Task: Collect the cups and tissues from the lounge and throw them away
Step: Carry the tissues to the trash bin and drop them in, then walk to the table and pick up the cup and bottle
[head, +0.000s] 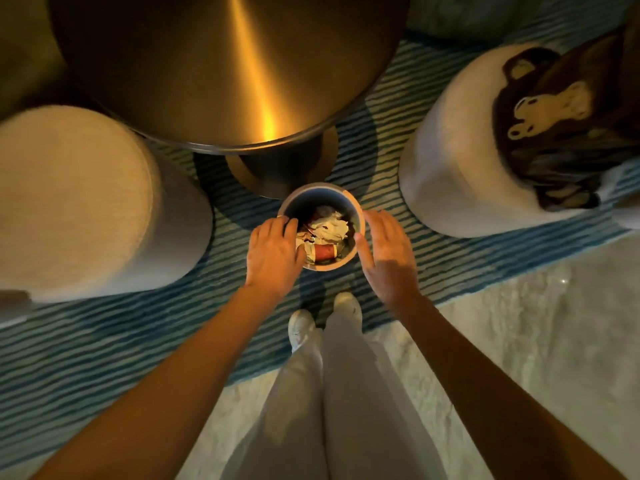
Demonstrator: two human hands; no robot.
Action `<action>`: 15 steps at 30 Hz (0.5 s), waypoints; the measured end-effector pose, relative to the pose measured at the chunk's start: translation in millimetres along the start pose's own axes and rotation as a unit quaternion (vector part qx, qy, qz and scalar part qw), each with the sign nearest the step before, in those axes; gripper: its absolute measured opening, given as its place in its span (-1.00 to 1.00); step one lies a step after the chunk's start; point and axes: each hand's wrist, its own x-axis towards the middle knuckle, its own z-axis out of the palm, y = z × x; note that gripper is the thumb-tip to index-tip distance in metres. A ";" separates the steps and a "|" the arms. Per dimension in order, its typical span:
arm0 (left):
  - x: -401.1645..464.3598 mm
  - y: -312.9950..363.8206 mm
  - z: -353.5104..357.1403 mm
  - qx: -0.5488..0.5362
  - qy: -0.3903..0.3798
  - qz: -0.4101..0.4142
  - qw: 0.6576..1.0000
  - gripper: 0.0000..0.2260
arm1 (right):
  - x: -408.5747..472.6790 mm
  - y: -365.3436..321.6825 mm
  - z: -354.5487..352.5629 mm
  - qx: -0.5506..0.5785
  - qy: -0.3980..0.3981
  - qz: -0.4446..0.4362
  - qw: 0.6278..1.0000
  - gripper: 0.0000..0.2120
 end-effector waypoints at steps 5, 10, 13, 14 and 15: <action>-61.1 58.9 -40.4 0.000 -0.013 0.046 0.999 -0.58 | -75.2 -7.0 -79.2 0.047 0.008 0.116 0.992 -0.65; -105.5 127.1 -62.2 0.035 -0.030 0.122 0.991 -0.60 | -151.2 15.6 -141.4 0.063 0.052 0.187 0.979 -0.67; -121.7 176.8 -68.1 0.059 -0.033 0.167 0.984 -0.57 | -192.6 50.0 -179.5 0.087 0.051 0.255 0.962 -0.64; -125.8 197.1 -68.8 0.066 -0.034 0.181 0.981 -0.56 | -206.7 64.8 -192.2 0.092 0.046 0.275 0.956 -0.63; -129.5 218.8 -68.9 0.070 -0.032 0.193 0.978 -0.56 | -221.4 80.5 -204.7 0.093 0.043 0.293 0.951 -0.62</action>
